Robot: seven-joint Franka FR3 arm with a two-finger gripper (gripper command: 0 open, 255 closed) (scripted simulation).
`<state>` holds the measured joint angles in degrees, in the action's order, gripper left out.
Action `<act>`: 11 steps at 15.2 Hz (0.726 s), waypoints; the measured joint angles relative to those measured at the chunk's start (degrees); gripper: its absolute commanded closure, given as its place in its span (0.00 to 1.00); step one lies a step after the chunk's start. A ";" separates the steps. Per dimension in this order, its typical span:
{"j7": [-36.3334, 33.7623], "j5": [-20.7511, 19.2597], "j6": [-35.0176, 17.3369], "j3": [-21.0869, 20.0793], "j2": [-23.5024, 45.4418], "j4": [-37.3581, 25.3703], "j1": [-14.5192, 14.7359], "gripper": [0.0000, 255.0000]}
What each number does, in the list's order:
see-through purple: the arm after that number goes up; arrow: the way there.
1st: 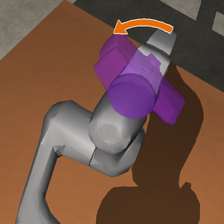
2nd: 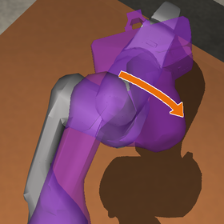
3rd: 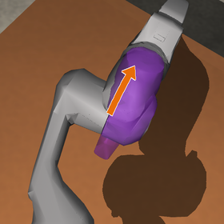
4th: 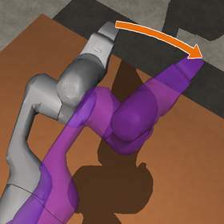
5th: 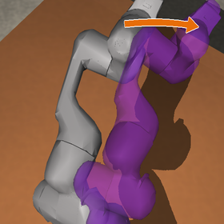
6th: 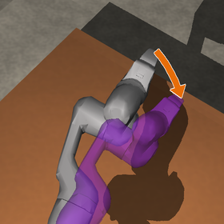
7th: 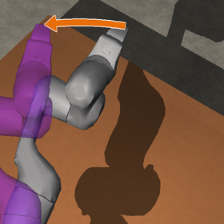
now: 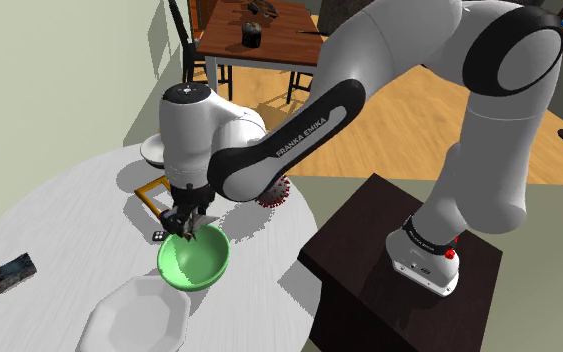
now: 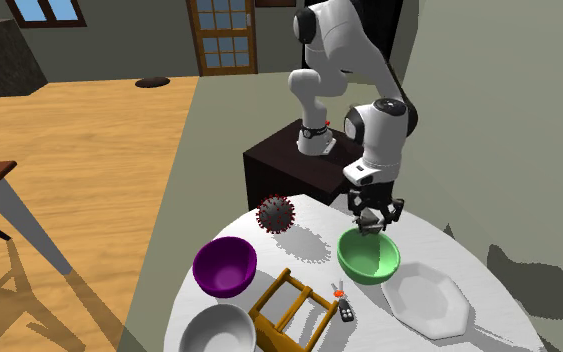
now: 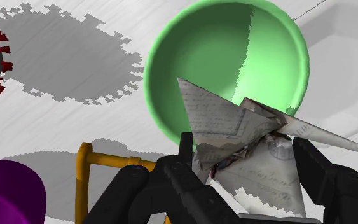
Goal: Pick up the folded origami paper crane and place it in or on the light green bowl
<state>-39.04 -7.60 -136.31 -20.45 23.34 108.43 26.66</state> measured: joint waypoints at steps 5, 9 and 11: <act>-1.99 -1.45 -2.18 0.53 2.70 -0.41 1.56 1.00; -2.64 -2.41 -4.15 1.15 4.91 -0.56 2.18 1.00; -2.87 -2.86 -5.21 1.50 6.01 -0.58 2.41 1.00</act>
<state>-41.91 -10.46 -141.51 -18.96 29.35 107.85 29.07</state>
